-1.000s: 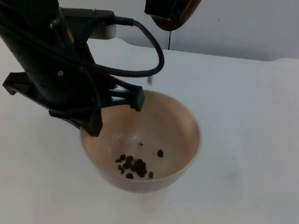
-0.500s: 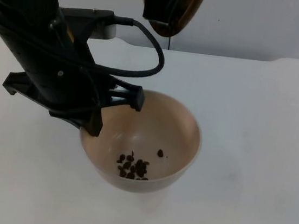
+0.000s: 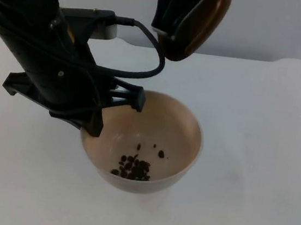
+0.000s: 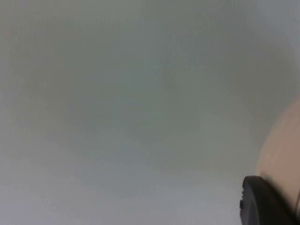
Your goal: Pick up the bowl with the left hand and pour the coffee beans from the cup into the bowl with the right hand.
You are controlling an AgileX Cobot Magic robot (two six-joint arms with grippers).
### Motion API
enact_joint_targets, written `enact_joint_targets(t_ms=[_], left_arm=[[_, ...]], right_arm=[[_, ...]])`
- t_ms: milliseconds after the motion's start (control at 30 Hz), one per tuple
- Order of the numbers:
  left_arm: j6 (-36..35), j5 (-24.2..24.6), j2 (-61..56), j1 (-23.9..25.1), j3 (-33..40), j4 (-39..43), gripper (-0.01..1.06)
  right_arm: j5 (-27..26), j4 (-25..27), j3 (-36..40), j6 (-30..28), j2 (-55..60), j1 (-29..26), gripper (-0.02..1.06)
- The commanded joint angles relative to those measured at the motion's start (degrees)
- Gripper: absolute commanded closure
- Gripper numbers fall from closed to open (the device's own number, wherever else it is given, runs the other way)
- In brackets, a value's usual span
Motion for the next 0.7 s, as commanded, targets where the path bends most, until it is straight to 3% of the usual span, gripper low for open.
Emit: enact_joint_targets(t_ms=[0, 267, 400, 467, 567, 600, 667], left_arm=[[-0.6, -0.7, -0.4, 0.0, -0.5, -0.7, 1.05], [-0.6, -0.7, -0.4, 0.0, -0.5, -0.7, 1.05], [-0.6, -0.5, -0.4, 0.0, -0.5, -0.7, 1.05], [-0.6, -0.5, -0.4, 0.0, -0.5, -0.7, 1.05], [-0.6, -0.5, -0.4, 0.0, -0.5, -0.7, 1.05], [-0.6, -0.5, -0.4, 0.0, -0.5, -0.7, 1.05], [-0.6, -0.5, -0.4, 0.0, -0.5, -0.7, 1.05]], right_arm=[[-0.1, 1.5, -0.6, 0.5, 0.0, -1.0, 1.05], [-0.1, 9.9, -0.6, 1.4, -1.0, -5.4, 1.05], [-0.1, 17.4, -0.7, 1.3, -3.3, -9.2, 1.05], [-0.1, 18.8, -0.7, 1.2, -3.8, -10.3, 1.05], [-0.1, 25.8, -0.7, -0.4, -5.5, -13.2, 1.05], [-0.1, 25.8, -0.7, -0.4, -5.5, -13.2, 1.05], [-0.1, 31.3, -0.7, -2.3, -6.0, -15.3, 1.05]])
